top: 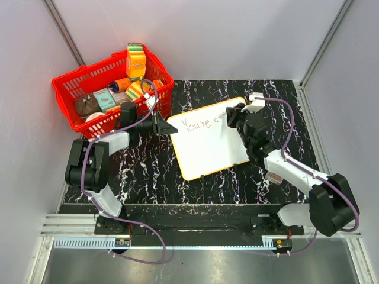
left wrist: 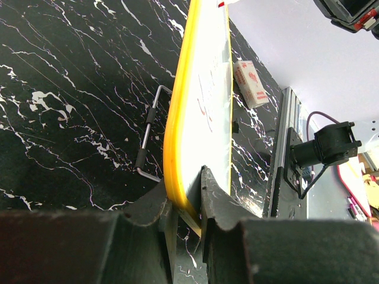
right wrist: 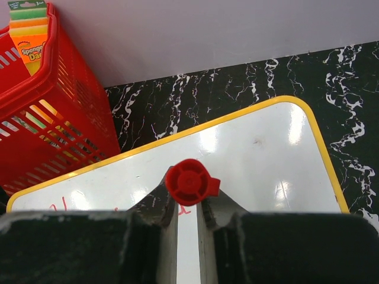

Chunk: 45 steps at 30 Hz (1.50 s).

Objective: Write a sentence on the whiteboard

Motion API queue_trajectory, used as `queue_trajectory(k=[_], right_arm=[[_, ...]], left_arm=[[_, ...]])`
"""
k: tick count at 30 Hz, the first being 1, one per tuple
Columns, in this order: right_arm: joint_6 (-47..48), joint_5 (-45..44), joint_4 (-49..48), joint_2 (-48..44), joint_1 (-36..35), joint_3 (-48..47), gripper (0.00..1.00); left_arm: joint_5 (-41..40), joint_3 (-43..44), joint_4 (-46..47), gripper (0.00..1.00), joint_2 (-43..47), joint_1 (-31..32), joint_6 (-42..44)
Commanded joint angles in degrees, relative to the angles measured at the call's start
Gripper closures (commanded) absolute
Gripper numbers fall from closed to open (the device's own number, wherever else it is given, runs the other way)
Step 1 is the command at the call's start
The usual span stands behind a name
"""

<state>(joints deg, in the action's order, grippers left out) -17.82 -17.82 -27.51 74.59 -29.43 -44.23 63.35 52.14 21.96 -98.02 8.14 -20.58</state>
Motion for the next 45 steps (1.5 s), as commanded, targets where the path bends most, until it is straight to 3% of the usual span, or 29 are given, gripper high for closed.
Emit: queue_trajectory(k=[1,29,45], right_arm=[[-0.1,0.33,-3.43,0.56,0.43,-2.27,1.0],[-1.42,2.0,1.05,-2.96,0.51,3.88,1.0],[-0.28,-0.46,-0.71,-0.41,0.51,-1.21,1.0]], left_arm=[[-3.41,-1.34,-3.76,1.0,-2.35,3.28,12.32],[-3.41,-1.51,-3.85,1.0,-2.27,3.37,12.32],[-3.41,-1.51,-3.85,1.0,-2.27,3.37,12.41]])
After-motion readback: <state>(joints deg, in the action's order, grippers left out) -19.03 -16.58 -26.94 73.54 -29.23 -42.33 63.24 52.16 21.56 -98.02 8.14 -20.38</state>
